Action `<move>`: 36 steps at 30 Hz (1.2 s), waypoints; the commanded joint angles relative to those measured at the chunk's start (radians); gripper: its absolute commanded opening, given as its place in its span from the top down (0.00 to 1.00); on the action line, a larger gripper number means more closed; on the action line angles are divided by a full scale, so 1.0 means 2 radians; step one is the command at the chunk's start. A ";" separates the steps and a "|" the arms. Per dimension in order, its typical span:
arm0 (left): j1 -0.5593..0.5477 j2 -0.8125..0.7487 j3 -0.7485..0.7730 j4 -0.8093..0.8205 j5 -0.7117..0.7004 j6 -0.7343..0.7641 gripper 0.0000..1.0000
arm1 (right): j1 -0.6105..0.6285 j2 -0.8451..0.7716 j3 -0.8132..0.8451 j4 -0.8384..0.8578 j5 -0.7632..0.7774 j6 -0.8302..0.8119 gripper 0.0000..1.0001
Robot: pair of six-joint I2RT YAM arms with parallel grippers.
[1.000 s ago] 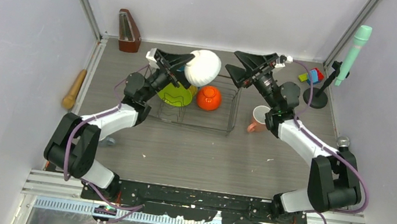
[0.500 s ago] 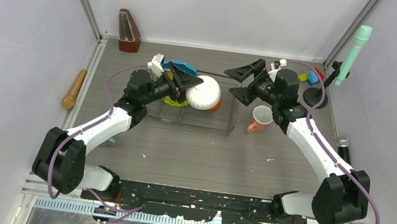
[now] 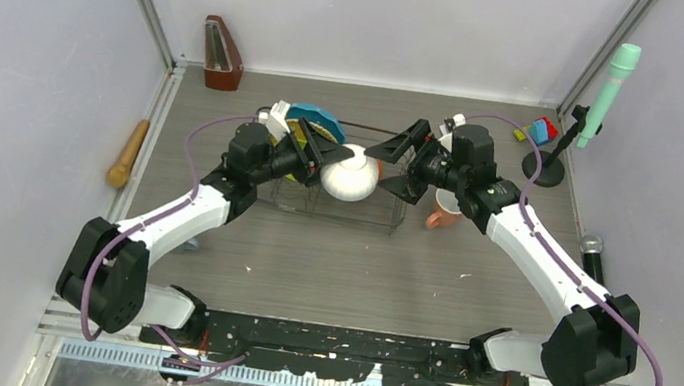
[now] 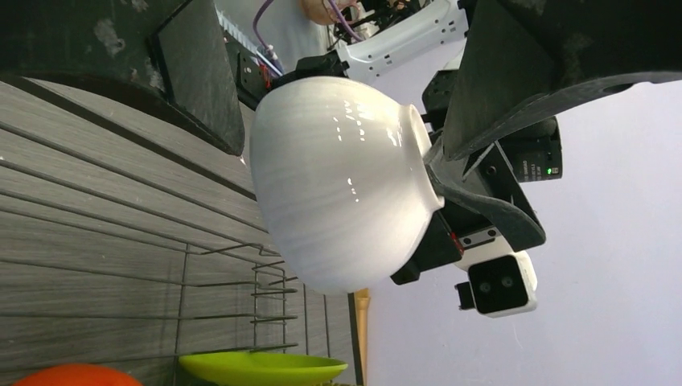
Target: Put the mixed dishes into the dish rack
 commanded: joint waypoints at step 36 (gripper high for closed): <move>0.006 0.006 0.030 -0.043 -0.067 0.076 0.50 | 0.023 0.077 0.047 -0.001 0.002 -0.075 0.97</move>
